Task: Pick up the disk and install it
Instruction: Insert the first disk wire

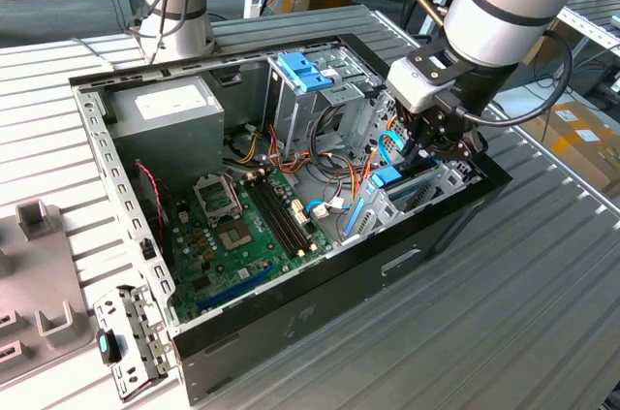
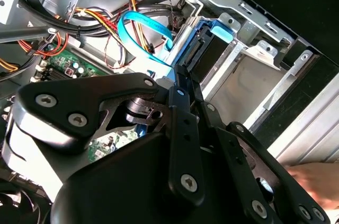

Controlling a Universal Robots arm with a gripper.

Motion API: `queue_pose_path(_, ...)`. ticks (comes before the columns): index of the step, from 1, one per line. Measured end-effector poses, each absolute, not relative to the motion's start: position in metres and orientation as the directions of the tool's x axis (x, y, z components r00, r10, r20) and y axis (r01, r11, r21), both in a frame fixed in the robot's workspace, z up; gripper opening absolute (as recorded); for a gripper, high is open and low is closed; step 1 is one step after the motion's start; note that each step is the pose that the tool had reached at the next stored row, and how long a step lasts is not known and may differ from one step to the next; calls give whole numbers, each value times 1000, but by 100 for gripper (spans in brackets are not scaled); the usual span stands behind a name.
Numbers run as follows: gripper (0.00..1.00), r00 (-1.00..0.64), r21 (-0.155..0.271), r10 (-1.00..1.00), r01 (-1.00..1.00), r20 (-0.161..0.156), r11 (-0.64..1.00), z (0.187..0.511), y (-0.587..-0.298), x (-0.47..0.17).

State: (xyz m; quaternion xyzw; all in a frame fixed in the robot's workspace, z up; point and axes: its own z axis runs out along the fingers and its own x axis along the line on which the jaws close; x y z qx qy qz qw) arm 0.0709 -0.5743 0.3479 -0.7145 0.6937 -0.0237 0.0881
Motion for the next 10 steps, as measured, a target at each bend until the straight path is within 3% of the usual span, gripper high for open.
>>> queue_pose_path(10, 16, 37, -159, -995, -987, -93, -21, 346, -575, 71)
